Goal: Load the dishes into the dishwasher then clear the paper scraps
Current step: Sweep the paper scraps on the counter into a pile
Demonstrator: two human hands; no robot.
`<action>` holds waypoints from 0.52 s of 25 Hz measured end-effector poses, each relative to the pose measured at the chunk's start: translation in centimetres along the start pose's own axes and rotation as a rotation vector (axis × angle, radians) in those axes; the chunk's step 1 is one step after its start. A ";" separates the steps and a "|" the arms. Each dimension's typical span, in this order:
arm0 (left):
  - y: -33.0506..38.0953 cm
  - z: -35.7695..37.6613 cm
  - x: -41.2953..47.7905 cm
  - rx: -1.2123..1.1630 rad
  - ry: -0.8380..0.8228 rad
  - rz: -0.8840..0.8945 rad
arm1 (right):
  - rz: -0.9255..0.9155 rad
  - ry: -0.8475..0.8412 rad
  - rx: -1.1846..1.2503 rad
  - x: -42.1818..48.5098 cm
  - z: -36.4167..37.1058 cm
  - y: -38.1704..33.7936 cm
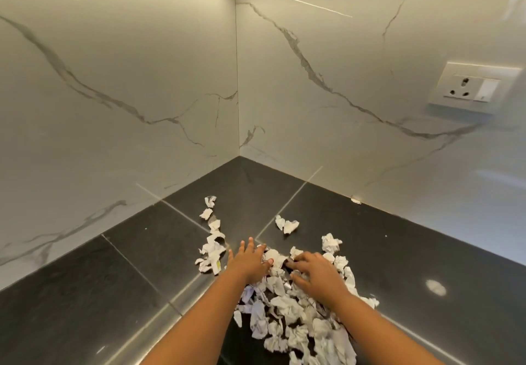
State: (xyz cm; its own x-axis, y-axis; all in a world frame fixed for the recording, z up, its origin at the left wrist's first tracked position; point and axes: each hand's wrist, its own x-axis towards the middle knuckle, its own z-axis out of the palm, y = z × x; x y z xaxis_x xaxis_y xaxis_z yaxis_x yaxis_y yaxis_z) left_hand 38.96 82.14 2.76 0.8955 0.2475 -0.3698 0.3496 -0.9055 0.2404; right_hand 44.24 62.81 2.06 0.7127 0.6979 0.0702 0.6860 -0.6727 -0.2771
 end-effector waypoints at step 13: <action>-2.8 5.8 -13.6 -0.160 0.092 0.090 | 0.655 -0.341 0.333 -19.9 -7.2 1.9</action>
State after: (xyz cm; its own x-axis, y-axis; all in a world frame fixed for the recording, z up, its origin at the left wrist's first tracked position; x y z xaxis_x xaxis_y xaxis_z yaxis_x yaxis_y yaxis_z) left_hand 24.21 79.31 1.87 0.9440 0.2048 -0.2588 0.2994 -0.8611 0.4108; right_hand 32.42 45.85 7.01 0.8340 0.2607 -0.4864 0.0272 -0.8997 -0.4356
